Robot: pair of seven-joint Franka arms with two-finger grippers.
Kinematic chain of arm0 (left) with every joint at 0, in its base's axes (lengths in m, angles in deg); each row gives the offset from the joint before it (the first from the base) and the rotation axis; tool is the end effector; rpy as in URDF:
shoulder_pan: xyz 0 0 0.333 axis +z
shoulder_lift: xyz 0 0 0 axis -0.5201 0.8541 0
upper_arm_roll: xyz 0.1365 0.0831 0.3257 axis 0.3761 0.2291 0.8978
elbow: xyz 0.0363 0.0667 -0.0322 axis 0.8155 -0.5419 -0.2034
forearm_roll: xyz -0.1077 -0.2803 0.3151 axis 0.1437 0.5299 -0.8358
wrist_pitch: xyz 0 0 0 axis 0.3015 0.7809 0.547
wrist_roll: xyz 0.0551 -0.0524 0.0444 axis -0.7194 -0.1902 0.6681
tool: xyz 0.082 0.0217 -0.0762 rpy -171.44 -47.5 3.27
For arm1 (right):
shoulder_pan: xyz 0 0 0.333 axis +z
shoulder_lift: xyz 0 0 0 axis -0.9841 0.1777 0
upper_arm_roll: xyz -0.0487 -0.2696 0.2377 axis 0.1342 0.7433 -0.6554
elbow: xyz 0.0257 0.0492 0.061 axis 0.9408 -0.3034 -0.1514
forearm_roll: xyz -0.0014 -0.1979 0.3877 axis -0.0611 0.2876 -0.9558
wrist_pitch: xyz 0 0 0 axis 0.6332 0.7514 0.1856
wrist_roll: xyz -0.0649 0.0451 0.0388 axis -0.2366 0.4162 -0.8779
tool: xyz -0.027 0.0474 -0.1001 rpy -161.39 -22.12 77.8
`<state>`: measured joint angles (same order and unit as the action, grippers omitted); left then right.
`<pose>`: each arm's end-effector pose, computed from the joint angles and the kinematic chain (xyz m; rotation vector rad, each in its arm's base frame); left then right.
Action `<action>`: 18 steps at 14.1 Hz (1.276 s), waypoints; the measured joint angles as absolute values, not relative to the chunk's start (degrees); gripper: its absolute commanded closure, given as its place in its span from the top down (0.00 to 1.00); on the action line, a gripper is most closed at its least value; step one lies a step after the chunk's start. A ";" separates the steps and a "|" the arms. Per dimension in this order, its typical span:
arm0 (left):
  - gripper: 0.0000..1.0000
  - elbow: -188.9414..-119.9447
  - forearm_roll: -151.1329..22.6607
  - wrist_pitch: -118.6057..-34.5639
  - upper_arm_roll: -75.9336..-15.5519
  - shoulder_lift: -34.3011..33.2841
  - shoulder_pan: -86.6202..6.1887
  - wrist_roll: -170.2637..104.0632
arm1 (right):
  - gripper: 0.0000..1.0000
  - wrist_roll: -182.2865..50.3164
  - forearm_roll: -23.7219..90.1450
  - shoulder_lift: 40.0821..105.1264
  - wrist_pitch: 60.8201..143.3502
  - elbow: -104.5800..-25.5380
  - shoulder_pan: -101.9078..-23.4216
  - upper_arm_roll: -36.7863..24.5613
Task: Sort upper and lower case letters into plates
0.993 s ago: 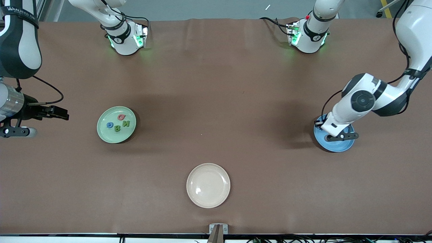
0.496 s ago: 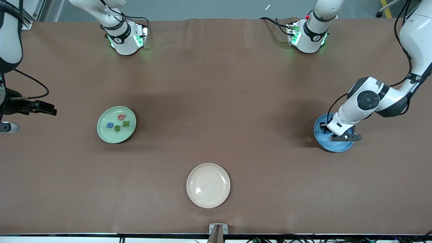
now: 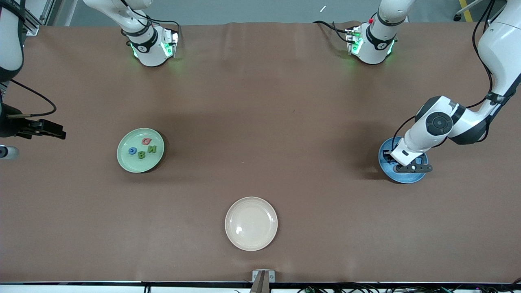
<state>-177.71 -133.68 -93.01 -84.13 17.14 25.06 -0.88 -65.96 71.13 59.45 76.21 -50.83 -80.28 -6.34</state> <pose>0.5913 0.0041 0.1787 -3.0610 0.0506 -0.0259 0.6531 -0.0623 0.5990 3.1131 -0.0179 -0.1511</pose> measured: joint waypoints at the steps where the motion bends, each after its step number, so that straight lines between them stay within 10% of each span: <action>1: 1.00 -177.58 -133.72 -93.01 -84.03 17.14 25.08 -0.89 | 1.00 -65.96 71.10 59.44 75.21 -49.63 -80.27 -6.46; 6: 1.00 -175.85 -131.13 -91.22 -90.75 16.53 29.04 -1.01 | 1.00 -66.01 70.91 59.47 72.23 -48.47 -79.29 -6.96; 18: 1.00 -152.00 -105.44 -55.30 -120.42 15.11 39.93 -8.57 | 1.00 -65.99 70.91 53.51 71.59 -53.82 -78.21 -6.90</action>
